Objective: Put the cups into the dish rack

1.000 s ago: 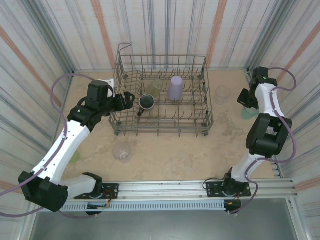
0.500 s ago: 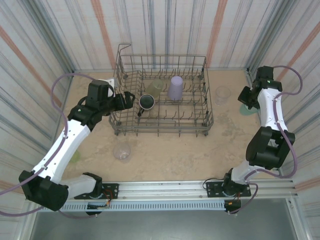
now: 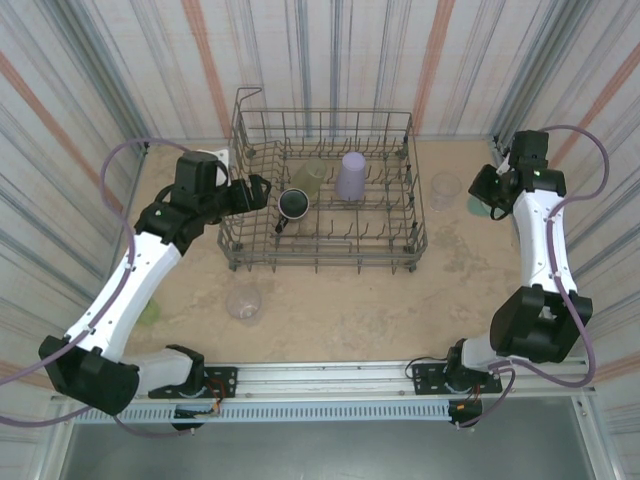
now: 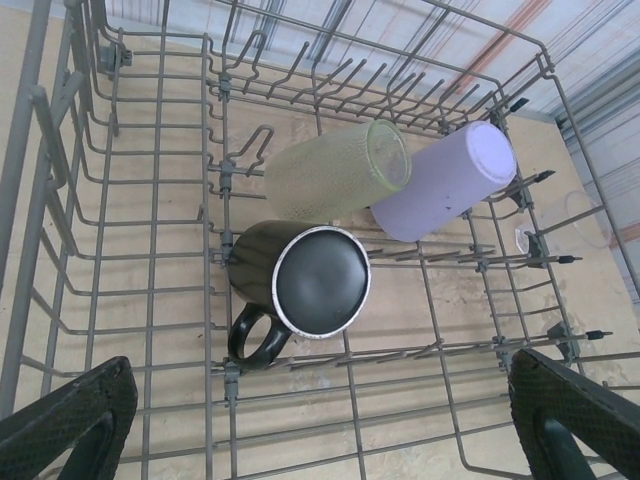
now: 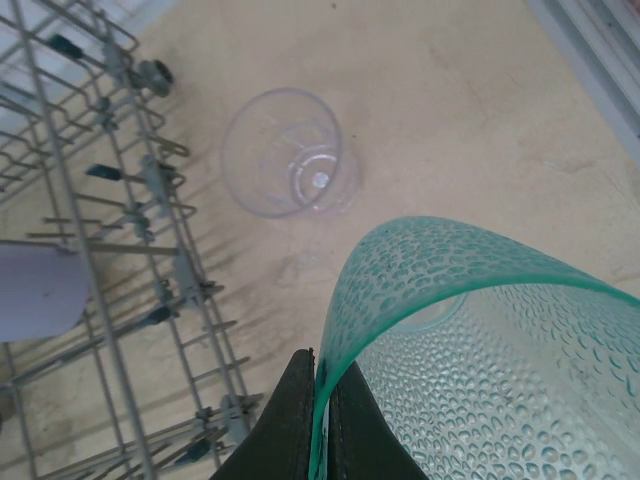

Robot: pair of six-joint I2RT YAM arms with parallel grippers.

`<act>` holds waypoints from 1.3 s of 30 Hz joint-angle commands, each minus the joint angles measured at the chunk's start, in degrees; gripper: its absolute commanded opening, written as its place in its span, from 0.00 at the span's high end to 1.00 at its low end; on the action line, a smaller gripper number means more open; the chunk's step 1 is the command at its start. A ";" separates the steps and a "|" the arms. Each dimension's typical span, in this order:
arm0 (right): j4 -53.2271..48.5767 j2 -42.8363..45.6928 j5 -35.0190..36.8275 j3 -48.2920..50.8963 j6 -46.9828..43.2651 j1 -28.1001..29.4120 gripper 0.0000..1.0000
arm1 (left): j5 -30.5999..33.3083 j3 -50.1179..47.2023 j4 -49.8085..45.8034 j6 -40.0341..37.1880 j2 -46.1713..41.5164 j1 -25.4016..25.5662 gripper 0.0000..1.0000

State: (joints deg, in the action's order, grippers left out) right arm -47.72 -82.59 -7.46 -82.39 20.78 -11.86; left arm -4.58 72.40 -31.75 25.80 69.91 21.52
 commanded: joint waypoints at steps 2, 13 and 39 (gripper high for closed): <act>0.88 1.90 -1.98 -2.15 2.07 1.28 1.00 | 1.55 2.97 -1.12 0.12 0.72 1.30 0.01; 2.87 3.67 -7.47 -4.00 4.67 5.14 1.00 | 2.95 9.37 -4.19 2.17 5.14 2.79 0.01; 34.39 7.64 -31.31 9.00 24.90 8.23 1.00 | -9.37 24.87 1.18 5.13 19.44 5.29 0.01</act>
State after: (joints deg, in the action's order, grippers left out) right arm -20.93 -74.67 -33.67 -74.52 40.88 -4.34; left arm -11.73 94.15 -31.03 30.04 88.31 26.50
